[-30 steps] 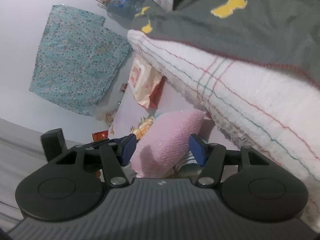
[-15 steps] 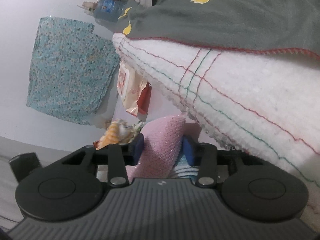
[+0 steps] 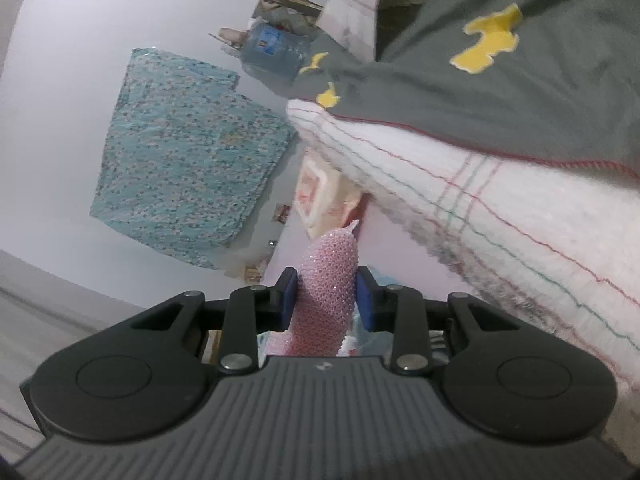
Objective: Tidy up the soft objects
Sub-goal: 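Carry the striped towel roll and pink sponge over the cardboard box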
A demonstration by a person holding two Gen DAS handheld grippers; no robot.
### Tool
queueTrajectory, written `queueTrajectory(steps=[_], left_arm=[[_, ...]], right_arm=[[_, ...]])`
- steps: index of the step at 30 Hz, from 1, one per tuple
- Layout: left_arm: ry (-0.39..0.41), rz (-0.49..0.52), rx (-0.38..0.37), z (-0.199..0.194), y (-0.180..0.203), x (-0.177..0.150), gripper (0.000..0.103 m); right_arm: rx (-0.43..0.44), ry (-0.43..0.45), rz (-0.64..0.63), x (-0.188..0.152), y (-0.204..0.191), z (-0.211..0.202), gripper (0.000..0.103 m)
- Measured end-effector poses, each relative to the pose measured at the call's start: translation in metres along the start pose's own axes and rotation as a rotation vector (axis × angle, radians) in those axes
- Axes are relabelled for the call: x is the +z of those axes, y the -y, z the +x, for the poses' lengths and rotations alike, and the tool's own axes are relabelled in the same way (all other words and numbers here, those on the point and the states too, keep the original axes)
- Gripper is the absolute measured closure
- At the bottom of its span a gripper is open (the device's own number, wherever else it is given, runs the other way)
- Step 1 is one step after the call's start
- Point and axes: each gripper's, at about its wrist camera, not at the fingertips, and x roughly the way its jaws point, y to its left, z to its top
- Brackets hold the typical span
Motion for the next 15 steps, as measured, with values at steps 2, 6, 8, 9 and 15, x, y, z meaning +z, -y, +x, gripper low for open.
queueTrajectory(steps=[2,6,8,9,15], left_arm=[[0.041,-0.047,0.053,-0.025,-0.025,-0.008,0.059],[0.070,-0.163,0.144,-0.058,-0.078,-0.033,0.059],[0.066,-0.210,0.188,-0.064,-0.101,-0.047,0.059],[0.062,-0.230,0.209,-0.064,-0.112,-0.054,0.059],[-0.009,-0.381,0.258,-0.042,-0.175,-0.088,0.059]], right_arm=[[0.012,-0.007,-0.039,-0.003,-0.015,-0.004,0.074],[0.049,-0.069,-0.136,-0.015,-0.057,-0.001,0.074],[0.074,-0.112,-0.190,-0.023,-0.082,0.010,0.074],[0.089,-0.135,-0.214,-0.028,-0.094,0.013,0.074],[0.152,-0.328,-0.353,-0.077,-0.174,0.075,0.074]])
